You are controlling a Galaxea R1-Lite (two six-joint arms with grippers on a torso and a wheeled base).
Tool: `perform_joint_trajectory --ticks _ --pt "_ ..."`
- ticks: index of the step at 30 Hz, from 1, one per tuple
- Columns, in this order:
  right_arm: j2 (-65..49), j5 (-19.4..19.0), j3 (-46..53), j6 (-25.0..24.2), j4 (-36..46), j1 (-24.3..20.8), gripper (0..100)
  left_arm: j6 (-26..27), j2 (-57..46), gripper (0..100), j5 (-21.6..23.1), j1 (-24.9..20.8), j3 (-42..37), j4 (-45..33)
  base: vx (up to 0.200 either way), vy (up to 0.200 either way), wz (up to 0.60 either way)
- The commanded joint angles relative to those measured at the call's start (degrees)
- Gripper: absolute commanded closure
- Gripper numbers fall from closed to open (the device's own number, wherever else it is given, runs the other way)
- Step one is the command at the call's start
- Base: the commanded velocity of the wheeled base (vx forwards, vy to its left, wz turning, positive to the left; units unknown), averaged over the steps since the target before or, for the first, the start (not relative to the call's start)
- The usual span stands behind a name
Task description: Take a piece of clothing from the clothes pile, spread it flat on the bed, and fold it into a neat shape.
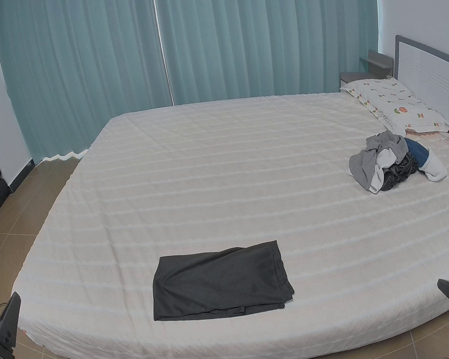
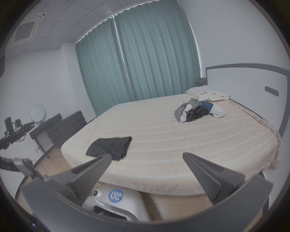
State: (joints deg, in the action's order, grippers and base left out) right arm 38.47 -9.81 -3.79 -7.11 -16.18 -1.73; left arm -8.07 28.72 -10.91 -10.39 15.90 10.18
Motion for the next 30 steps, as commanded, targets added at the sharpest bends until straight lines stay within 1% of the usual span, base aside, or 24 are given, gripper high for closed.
perform_joint_trajectory --ticks 1,2,4,5,6,8,10,12,16,18,20,21,22,24,26,27,30 --pt "-33.02 0.15 -5.26 8.07 27.34 -3.63 0 11.94 -20.72 0 -1.92 2.21 -1.39 -12.11 0.000 0.000 0.00" --pt "-32.94 0.67 -5.09 8.25 27.25 -3.54 0 11.94 -21.16 0 -1.92 2.30 -1.39 -12.73 0.000 0.000 0.00" --pt "-32.85 4.98 -3.94 8.95 26.99 -3.54 0 12.03 -22.31 0 -2.10 2.56 -2.36 -13.69 0.000 0.000 0.00" --pt "-32.85 4.98 -3.94 8.95 26.99 -3.54 0 12.03 -22.31 0 -2.10 2.56 -2.36 -13.69 0.000 0.000 0.00" --pt "-32.85 7.53 -2.27 9.66 24.88 -3.54 0 11.94 -22.31 0 -2.10 2.56 -3.15 -12.99 0.000 0.000 0.00" --pt "-32.85 8.50 0.80 10.71 20.04 -3.54 0 12.03 -22.31 0 -2.10 2.56 -3.86 -12.11 0.000 0.000 0.00" --pt "-32.94 8.58 3.79 12.38 11.96 -3.54 0 12.03 -22.31 0 -2.19 2.56 -4.73 -10.18 0.000 0.000 0.00" --pt "-32.85 8.76 3.79 13.96 9.76 -3.54 0 11.76 -22.31 0 -2.54 2.56 -5.79 -7.98 0.000 0.000 0.00" --pt "-32.85 9.73 3.79 15.72 8.00 -3.54 0 11.94 -22.31 0 -6.23 2.56 -9.22 -2.71 0.000 0.000 0.00" --pt "-32.85 11.66 3.79 15.72 8.97 -3.54 0 11.59 -22.31 0 -8.51 2.65 -10.80 0.28 0.000 0.000 0.00" --pt "-32.85 13.59 3.79 15.19 12.05 -3.45 0 11.06 -22.31 0 -9.04 3.62 -10.89 0.63 0.000 0.000 0.00" --pt "-32.85 13.86 3.79 15.02 12.22 -3.45 0 11.06 -22.31 0 -9.04 4.06 -10.89 0.63 0.000 0.000 0.00" --pt "-32.85 15.53 3.79 14.93 12.66 -3.37 0 11.59 -23.10 0 -8.60 7.93 -10.27 0.28 0.000 0.000 0.00" --pt "-32.85 17.55 3.70 15.37 12.66 -3.37 0 13.08 -24.59 0 -7.11 11.88 -10.18 0.10 0.000 0.000 0.00" --pt "-32.58 18.69 3.44 15.54 13.19 -3.37 0 13.96 -24.77 0 -4.65 11.53 -10.27 0.02 0.000 0.000 0.00" --pt "-32.76 18.60 3.35 15.63 13.28 -3.37 0 13.96 -25.03 0 -3.68 11.44 -10.80 -0.42 0.000 0.000 0.00" --pt "-32.76 18.95 3.53 15.02 13.19 -3.45 0 13.70 -27.67 0 -1.22 10.65 -14.93 -4.38 0.000 0.000 0.00"
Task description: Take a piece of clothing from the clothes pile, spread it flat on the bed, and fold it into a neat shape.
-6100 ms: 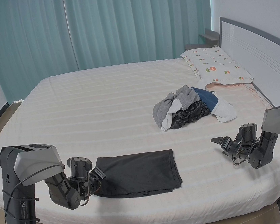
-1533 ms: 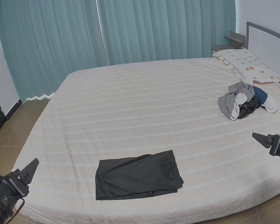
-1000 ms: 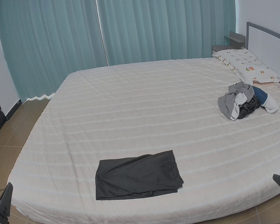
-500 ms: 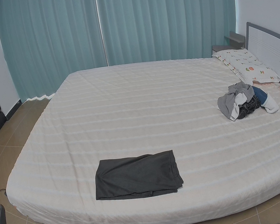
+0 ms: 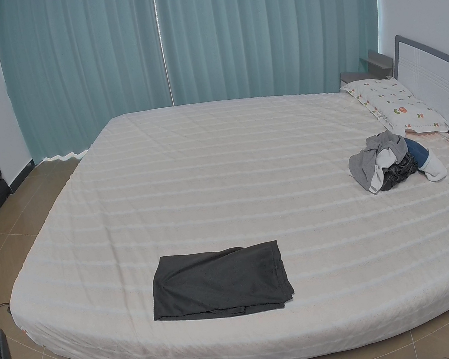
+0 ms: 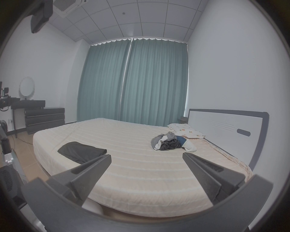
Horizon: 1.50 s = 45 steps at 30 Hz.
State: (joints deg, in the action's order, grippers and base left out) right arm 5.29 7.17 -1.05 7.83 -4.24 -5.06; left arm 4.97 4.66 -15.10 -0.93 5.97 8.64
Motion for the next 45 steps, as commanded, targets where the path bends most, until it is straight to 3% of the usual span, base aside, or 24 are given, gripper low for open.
perform_joint_trajectory --ticks 1,6,9,11,13,20,24,29,35,39,45 --pt "0.42 2.06 0.87 -0.62 1.25 -0.04 0 0.39 -4.31 0 3.15 0.93 -5.97 -4.86 0.000 0.000 0.00" --pt "0.33 3.12 0.78 -3.78 1.34 -0.04 0 -4.45 -4.39 0 5.17 0.93 -5.80 -6.53 0.000 0.000 0.00" --pt "0.42 2.15 0.70 -3.43 1.34 -0.04 0 -5.94 -4.31 0 9.92 0.93 -5.80 -6.71 0.000 0.000 0.00" --pt "0.42 0.30 0.78 -2.90 1.08 -0.04 0 -6.82 -4.39 0 12.82 0.93 -5.97 -7.76 0.000 0.000 0.00" --pt "0.42 -4.00 0.87 -2.73 1.08 0.05 0 -5.59 -4.31 0 14.66 0.93 -5.80 -9.35 0.000 0.000 0.00" --pt "0.42 -8.57 0.70 -4.84 5.56 0.05 0 -5.15 -4.31 0 15.72 0.93 -5.80 -9.26 0.000 0.000 0.00" --pt "0.42 -8.22 0.61 -6.33 5.47 0.05 0 -4.97 -4.31 0 16.60 0.93 -5.80 -9.26 0.000 0.000 0.00" --pt "-4.50 -8.13 0.43 -6.16 5.91 5.23 0 -5.24 -4.31 0 16.51 0.93 -5.80 -9.35 0.000 0.000 0.00" --pt "-5.20 -7.17 0.78 -6.95 5.03 5.23 0 -4.71 -4.31 0 15.90 0.93 -5.80 -9.43 0.000 0.000 0.00" --pt "-5.20 -10.07 0.96 -4.75 4.68 5.23 0 -5.33 -4.31 0 15.19 0.93 -5.80 -9.35 0.000 0.000 0.00" --pt "-5.20 -10.51 1.05 -3.96 4.33 4.88 0 -5.06 -4.31 0 15.37 0.93 -5.80 -9.35 0.000 0.000 0.00"
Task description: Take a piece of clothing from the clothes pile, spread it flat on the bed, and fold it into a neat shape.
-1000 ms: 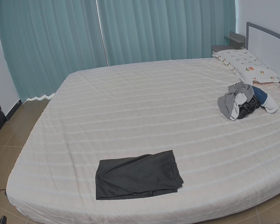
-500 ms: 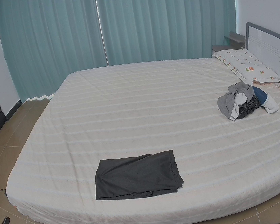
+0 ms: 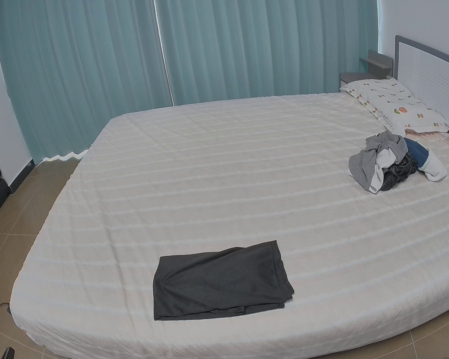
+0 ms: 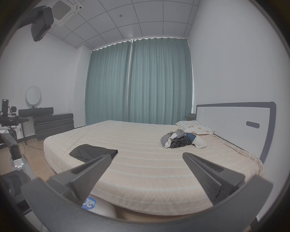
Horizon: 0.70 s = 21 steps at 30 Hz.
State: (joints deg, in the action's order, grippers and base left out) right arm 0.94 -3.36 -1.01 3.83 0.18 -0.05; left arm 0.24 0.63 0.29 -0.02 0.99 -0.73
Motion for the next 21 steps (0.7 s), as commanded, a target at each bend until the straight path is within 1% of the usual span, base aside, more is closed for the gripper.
perform_joint_trajectory --ticks 1,3,7,8,12,21 --pt "-0.85 -0.06 1.01 -0.05 -0.09 0.05 0 -0.77 -0.28 0 -0.20 0.02 -0.81 0.12 0.000 0.000 0.00" --pt "-0.85 -0.06 1.01 -0.05 -0.09 0.05 0 -1.21 -0.37 0 -0.38 0.02 -0.81 0.12 0.000 0.000 0.00" --pt "-0.85 0.38 1.01 -1.98 -0.09 0.05 0 -2.88 -0.28 0 -0.64 0.02 -0.81 0.20 0.000 0.000 0.00" --pt "-0.94 0.55 1.01 -2.60 -0.09 0.05 0 -2.44 -0.28 0 -0.64 0.02 -0.81 0.20 0.000 0.000 0.00" --pt "-0.94 0.64 1.01 -2.51 -0.09 0.05 0 -0.51 -0.28 0 0.15 0.02 -0.81 0.29 0.000 0.000 0.00" --pt "-0.94 1.26 1.01 -2.60 -0.09 -0.13 0 -0.60 -0.28 0 0.06 0.02 -0.81 0.20 0.000 0.000 0.00"
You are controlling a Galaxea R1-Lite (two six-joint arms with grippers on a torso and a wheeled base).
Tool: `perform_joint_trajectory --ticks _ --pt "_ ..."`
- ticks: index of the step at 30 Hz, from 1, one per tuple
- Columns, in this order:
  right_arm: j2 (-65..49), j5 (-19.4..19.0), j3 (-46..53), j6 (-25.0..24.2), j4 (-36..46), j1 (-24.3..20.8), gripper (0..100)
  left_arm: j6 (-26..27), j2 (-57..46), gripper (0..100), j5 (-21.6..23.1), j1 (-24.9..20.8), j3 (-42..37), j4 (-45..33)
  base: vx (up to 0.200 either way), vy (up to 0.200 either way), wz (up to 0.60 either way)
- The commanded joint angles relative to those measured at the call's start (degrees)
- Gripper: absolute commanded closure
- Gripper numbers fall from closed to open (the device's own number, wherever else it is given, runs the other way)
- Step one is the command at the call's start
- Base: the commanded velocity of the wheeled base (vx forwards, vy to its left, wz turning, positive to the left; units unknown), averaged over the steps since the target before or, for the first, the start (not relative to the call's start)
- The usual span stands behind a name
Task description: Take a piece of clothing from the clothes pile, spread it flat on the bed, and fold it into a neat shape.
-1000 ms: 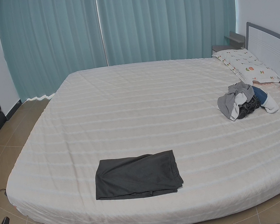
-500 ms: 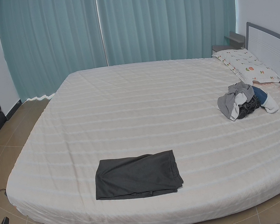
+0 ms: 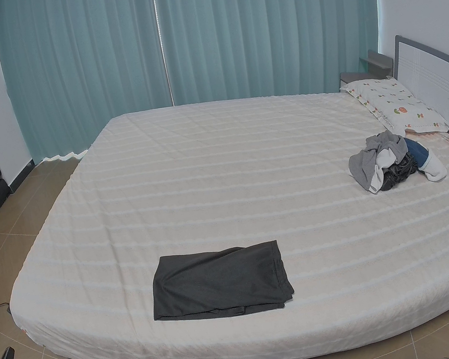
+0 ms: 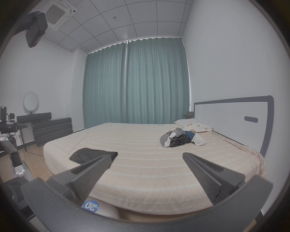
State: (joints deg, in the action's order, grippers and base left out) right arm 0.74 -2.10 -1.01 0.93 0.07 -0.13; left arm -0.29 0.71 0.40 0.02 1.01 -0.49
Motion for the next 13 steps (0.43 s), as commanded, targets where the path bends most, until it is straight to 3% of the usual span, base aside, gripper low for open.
perform_joint_trajectory --ticks 1,13 --pt "-0.74 -0.01 1.01 0.30 0.01 -0.04 0 -0.06 -0.36 0 -0.05 -0.02 -0.84 -0.04 0.000 0.000 0.00" --pt "-0.66 -0.01 0.92 0.13 0.28 -0.13 0 0.12 -0.44 0 -0.05 -0.02 -0.84 -0.04 0.000 0.000 0.00"
